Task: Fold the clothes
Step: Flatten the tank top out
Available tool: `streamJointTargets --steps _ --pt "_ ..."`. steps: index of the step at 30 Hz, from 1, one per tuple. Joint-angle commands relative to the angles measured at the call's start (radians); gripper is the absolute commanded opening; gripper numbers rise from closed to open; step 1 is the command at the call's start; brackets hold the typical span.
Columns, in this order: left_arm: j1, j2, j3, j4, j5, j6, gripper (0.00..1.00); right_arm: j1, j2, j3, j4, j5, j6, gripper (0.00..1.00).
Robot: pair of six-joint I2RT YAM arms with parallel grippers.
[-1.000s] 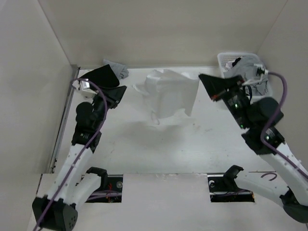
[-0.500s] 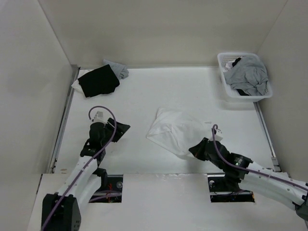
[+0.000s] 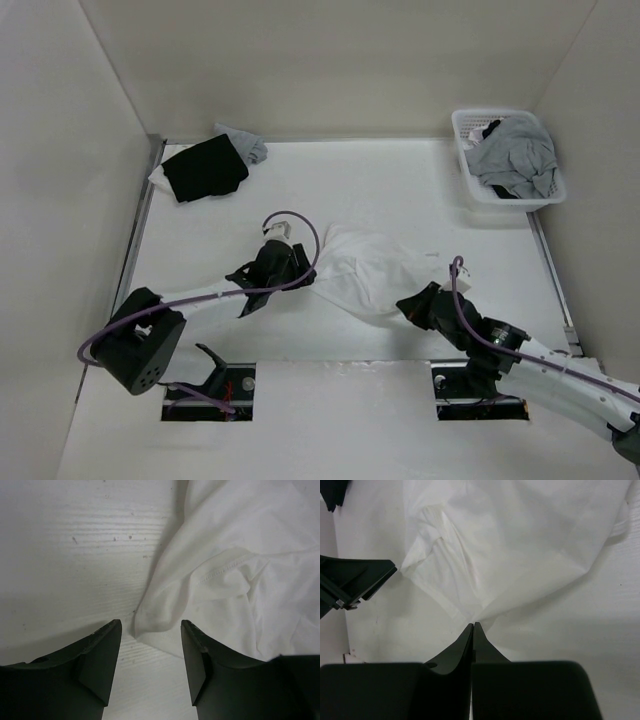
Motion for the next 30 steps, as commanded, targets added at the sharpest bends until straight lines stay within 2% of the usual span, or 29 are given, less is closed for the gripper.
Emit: streamJointTargets --steps 1,4,9,16,18,19,21,22,26,28,30 --pt "-0.031 0.032 0.086 0.093 -0.073 0.072 0.5 -0.008 -0.014 -0.014 0.006 0.008 0.019 0.0" --pt "-0.054 0.083 0.138 0.047 -0.112 0.12 0.5 -0.013 0.003 -0.008 0.014 0.008 0.009 0.0" --pt "-0.088 0.118 0.157 0.024 -0.123 0.18 0.37 -0.019 0.008 -0.01 0.032 0.006 0.003 0.0" --pt "-0.137 0.204 0.209 0.008 -0.103 0.27 0.36 -0.065 0.006 -0.013 0.07 -0.038 -0.026 0.0" --pt "-0.142 0.224 0.22 0.005 -0.092 0.273 0.33 -0.076 0.006 -0.016 0.081 -0.047 -0.031 0.0" --pt "-0.142 0.23 0.221 0.007 -0.086 0.273 0.3 -0.08 0.006 -0.017 0.086 -0.049 -0.034 0.0" --pt "-0.136 0.241 0.229 0.002 -0.089 0.273 0.1 -0.091 0.009 -0.017 0.095 -0.054 -0.04 0.0" --pt "-0.126 0.238 0.23 -0.005 -0.095 0.267 0.05 -0.097 0.012 -0.014 0.103 -0.055 -0.047 0.0" --pt "-0.053 0.1 0.22 -0.002 -0.194 0.2 0.0 -0.184 0.088 0.048 0.19 -0.09 -0.139 0.0" --pt "0.013 0.002 0.238 -0.001 -0.219 0.154 0.0 -0.263 0.17 0.134 0.253 -0.141 -0.222 0.0" --pt "0.088 -0.063 0.302 -0.011 -0.216 0.11 0.0 -0.364 0.291 0.29 0.322 -0.21 -0.311 0.0"
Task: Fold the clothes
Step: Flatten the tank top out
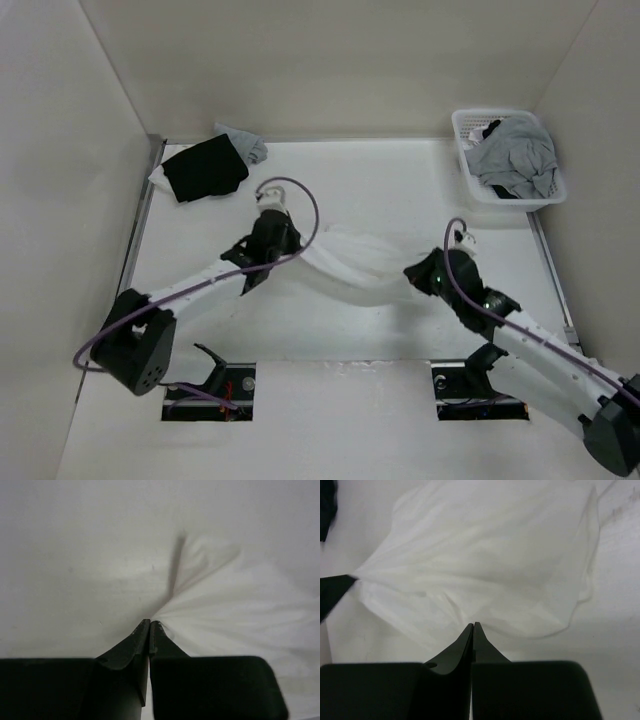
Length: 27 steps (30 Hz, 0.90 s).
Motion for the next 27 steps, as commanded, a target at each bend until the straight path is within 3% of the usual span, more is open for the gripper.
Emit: streamJointTargets --steps 1,5,8,10,12,15,21,25,27 --pt "0.118 -0.156 0.152 0.037 -0.055 -0.101 0.0 -0.133 0.165 0.299 0.233 -0.119 -0.192 0.0" --pt "0.259 -0.127 0.411 -0.006 -0.029 -0.181 0.0 -0.264 0.455 0.827 0.199 -0.255 -0.284 0.0" --pt "0.325 -0.09 0.618 -0.061 0.018 -0.195 0.0 -0.278 0.583 1.196 0.09 -0.288 -0.315 0.0" --pt "0.347 -0.12 0.683 -0.09 0.028 -0.184 0.0 -0.249 0.597 1.331 0.045 -0.285 -0.341 0.0" --pt "0.365 -0.189 0.677 -0.095 0.026 -0.186 0.01 -0.207 0.565 1.366 0.033 -0.271 -0.368 0.0" --pt "0.379 -0.341 0.544 -0.066 0.012 -0.198 0.02 -0.146 0.441 1.212 0.062 -0.25 -0.382 0.0" --pt "0.312 -0.551 0.089 -0.025 0.003 -0.232 0.04 -0.063 0.151 0.514 0.212 -0.144 -0.258 0.0" --pt "0.298 -0.59 -0.198 -0.012 0.034 -0.229 0.06 -0.014 0.105 0.109 0.328 -0.125 -0.119 0.0" --pt "0.296 -0.591 -0.301 0.005 0.055 -0.238 0.07 0.02 0.115 -0.014 0.378 -0.122 -0.065 0.0"
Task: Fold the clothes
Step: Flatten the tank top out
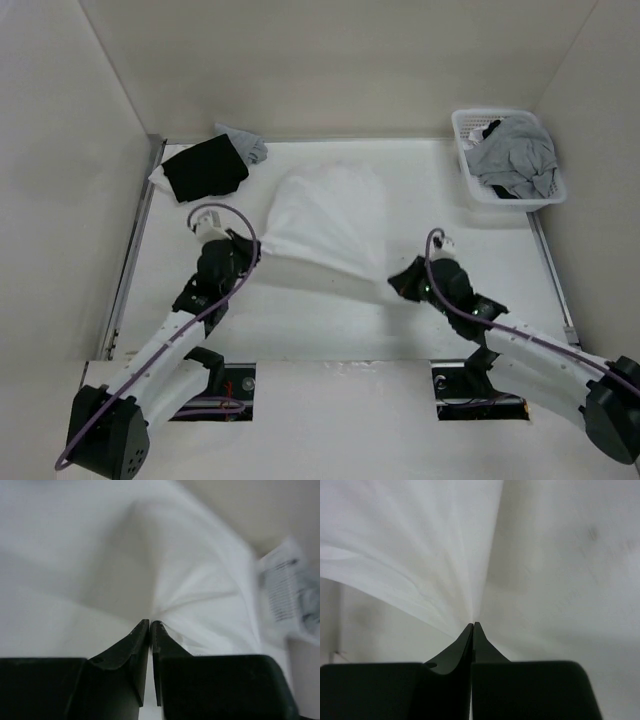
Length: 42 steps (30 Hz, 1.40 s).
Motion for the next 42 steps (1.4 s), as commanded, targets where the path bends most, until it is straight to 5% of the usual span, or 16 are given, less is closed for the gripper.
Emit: streamJointTargets --steps 1,7,11,25,27,32,42 --pt "-0.007 -0.01 -0.166 0.017 0.047 -0.013 0.08 0.057 -0.009 -0.165 0.136 0.042 0.147 0.0" --pt "-0.017 -0.105 -0.317 -0.009 0.119 -0.048 0.28 0.106 -0.075 -0.323 0.1 0.065 0.229 0.0" --pt "-0.018 -0.184 -0.329 -0.069 0.113 -0.075 0.3 0.141 -0.21 -0.353 -0.009 0.095 0.292 0.02" --pt "-0.28 0.232 -0.166 -0.064 -0.011 0.059 0.4 0.27 -0.268 -0.314 -0.212 0.206 0.391 0.01" --pt "-0.282 0.27 -0.156 -0.054 -0.004 0.063 0.36 0.281 -0.27 -0.308 -0.235 0.211 0.404 0.01" --pt "-0.259 0.228 -0.142 -0.063 0.006 0.047 0.07 0.321 -0.287 -0.267 -0.351 0.22 0.454 0.0" --pt "-0.179 -0.168 0.059 -0.302 0.022 0.01 0.02 0.52 -0.308 0.092 -0.6 0.401 0.392 0.0"
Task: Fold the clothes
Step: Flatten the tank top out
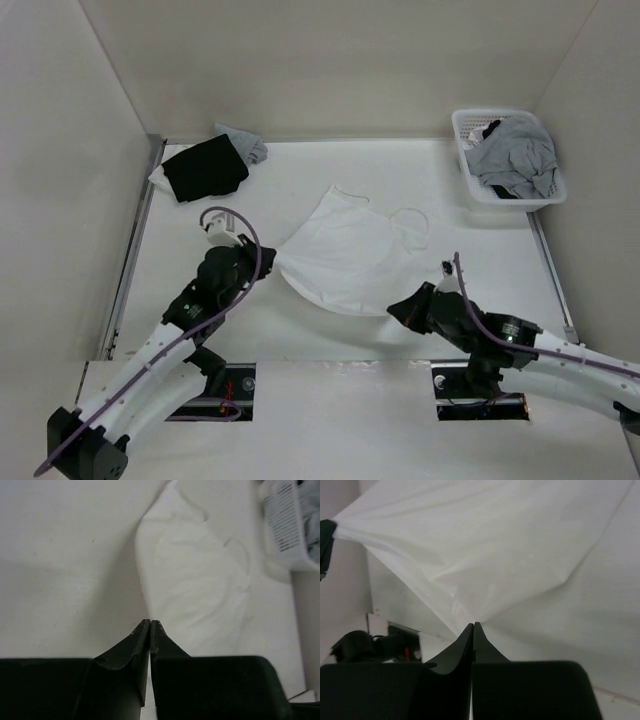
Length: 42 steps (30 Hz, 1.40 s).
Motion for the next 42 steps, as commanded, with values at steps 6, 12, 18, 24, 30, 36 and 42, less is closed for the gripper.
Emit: streamJointTargets --steps 6,12,18,24,30,36,42 --pt "0.046 -0.191 0.343 -0.152 -0.011 0.0 0.02 0.165 0.052 0.52 -0.213 0.28 -0.203 0.0" --pt "0.066 -0.211 0.569 -0.195 -0.032 0.008 0.02 0.345 0.114 0.81 -0.262 0.457 -0.338 0.0" --pt "0.109 -0.075 0.612 -0.1 -0.039 0.009 0.03 0.223 0.221 0.926 -0.079 0.459 -0.637 0.0" --pt "0.247 0.201 0.645 0.021 0.093 -0.069 0.03 -0.466 0.449 0.89 0.154 -0.257 -0.611 0.0" --pt "0.42 0.563 0.929 0.041 0.253 -0.115 0.03 -0.664 0.797 1.193 0.21 -0.471 -0.602 0.0" --pt "0.46 0.707 1.141 0.008 0.313 -0.135 0.03 -0.703 0.991 1.571 0.071 -0.514 -0.623 0.0" --pt "0.433 0.641 0.938 0.081 0.29 -0.14 0.04 -0.698 0.869 1.321 0.141 -0.493 -0.623 0.0"
